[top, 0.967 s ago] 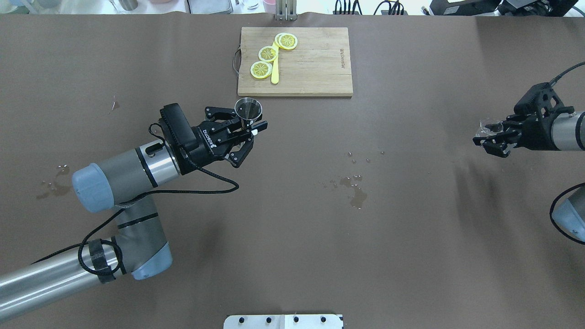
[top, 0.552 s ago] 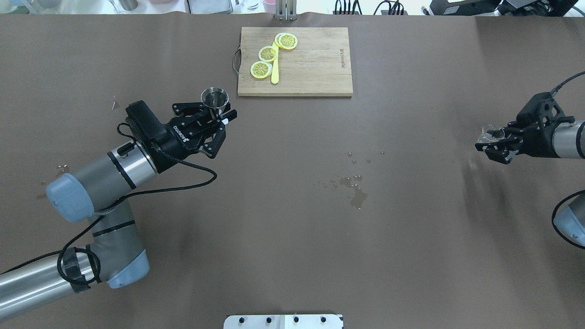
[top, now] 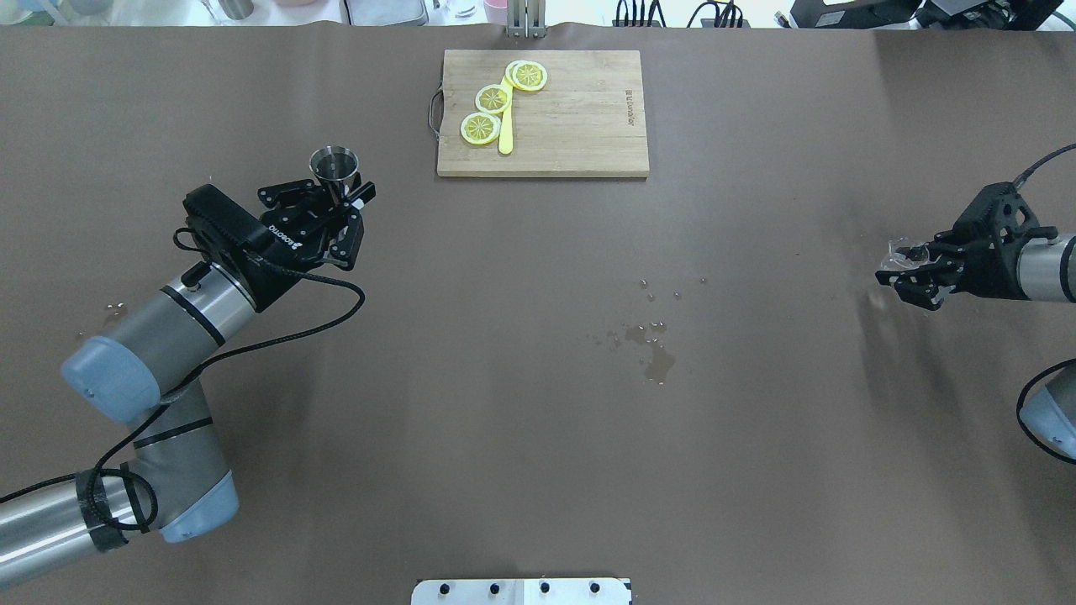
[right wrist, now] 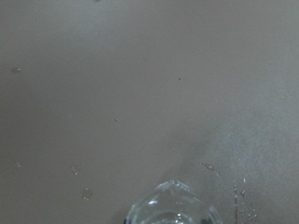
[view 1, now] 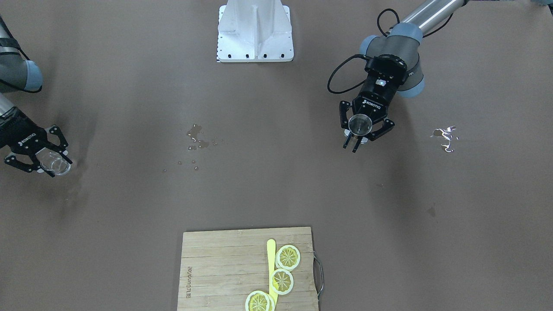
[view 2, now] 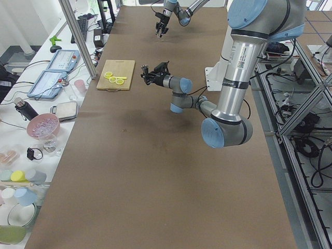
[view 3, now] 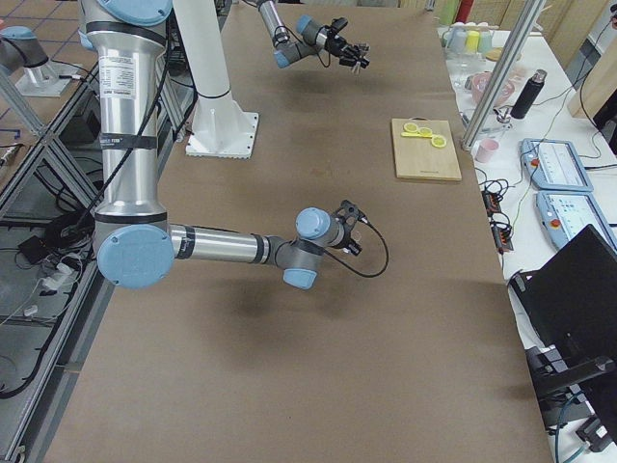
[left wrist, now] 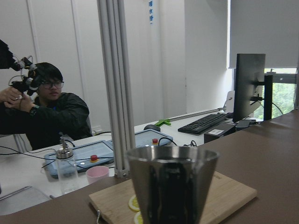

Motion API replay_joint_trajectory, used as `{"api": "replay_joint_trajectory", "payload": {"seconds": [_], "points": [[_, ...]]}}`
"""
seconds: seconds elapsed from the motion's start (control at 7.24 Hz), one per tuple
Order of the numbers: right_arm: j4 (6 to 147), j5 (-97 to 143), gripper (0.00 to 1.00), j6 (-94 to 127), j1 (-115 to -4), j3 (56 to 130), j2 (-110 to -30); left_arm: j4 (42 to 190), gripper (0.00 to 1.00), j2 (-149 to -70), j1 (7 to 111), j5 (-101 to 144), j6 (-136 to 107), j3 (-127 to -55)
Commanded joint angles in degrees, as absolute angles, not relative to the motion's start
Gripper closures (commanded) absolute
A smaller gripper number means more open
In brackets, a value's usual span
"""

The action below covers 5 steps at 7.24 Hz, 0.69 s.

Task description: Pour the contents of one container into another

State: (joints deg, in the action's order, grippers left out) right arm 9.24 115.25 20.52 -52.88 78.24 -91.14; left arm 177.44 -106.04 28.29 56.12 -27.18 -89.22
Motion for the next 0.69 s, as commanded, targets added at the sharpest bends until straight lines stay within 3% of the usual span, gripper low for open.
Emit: {"api": "replay_joint_trajectory", "payload": {"seconds": [0.0, 0.55], "points": [[7.8, 115.4, 1.0, 20.7, -52.8, 77.2, -91.7, 172.3, 1.0, -104.8, 28.8, 49.2, -29.2, -90.6], [3.3, 115.8, 1.0, 20.7, -52.9, 74.9, -92.5, 164.0, 1.0, -100.8, 30.2, 45.4, -38.2, -92.4]]}}
